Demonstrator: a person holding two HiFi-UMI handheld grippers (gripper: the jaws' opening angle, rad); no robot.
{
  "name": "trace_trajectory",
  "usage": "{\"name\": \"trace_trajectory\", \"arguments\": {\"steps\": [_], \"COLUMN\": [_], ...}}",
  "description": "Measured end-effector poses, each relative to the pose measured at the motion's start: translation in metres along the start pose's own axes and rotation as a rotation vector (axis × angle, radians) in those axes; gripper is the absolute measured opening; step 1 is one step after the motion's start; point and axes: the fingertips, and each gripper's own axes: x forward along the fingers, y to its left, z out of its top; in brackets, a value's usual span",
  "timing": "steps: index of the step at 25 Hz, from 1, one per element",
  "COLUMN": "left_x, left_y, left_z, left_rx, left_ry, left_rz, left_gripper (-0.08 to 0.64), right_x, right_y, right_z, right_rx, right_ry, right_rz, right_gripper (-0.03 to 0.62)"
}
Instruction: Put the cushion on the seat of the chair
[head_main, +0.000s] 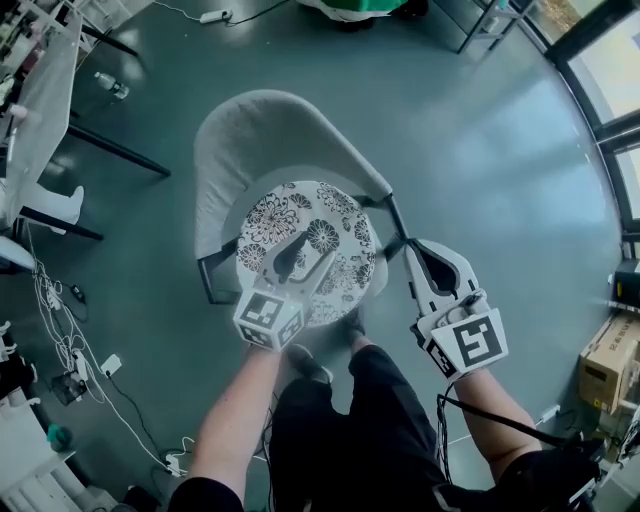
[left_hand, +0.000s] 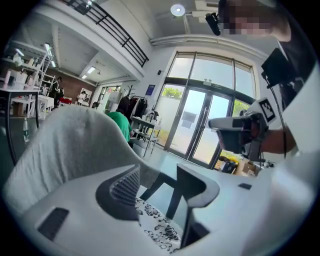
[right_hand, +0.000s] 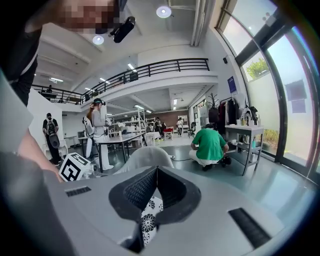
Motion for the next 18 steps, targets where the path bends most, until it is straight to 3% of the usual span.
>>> {"name": "trace_trajectory", "arguments": {"steps": [3,7,14,18], "left_x": [-0.036,-0.082,-0.161,-0.193], "left_y": [-0.017,-0.03,-0.061,-0.07], "left_z": [0.024,0.042,0.099,0.13], "left_rx": [0.011,-0.033,-0.011,0.035], "left_ry": [-0.037,-0.066,-0.203,-0.271], "left_rz": [-0.003,0.007,0.026,0.073], "left_gripper": [0.2,0.173,0.089,0.062], "right_x": [-0.012,-0.029,-0.052,-0.054], "right_y": [0.013,0.037,0.075,0.09], "right_z": [0.017,0.03,0.072,0.092], "right_rx": [-0.001,0.008,-0.011,-0.032], "right_ry": [-0.021,-0.017,-0.065,-0.105], "right_rz": [-0.008,-0.001,0.019,0.044], "right_gripper": [0.011,0.009,0.011,0.011]}}
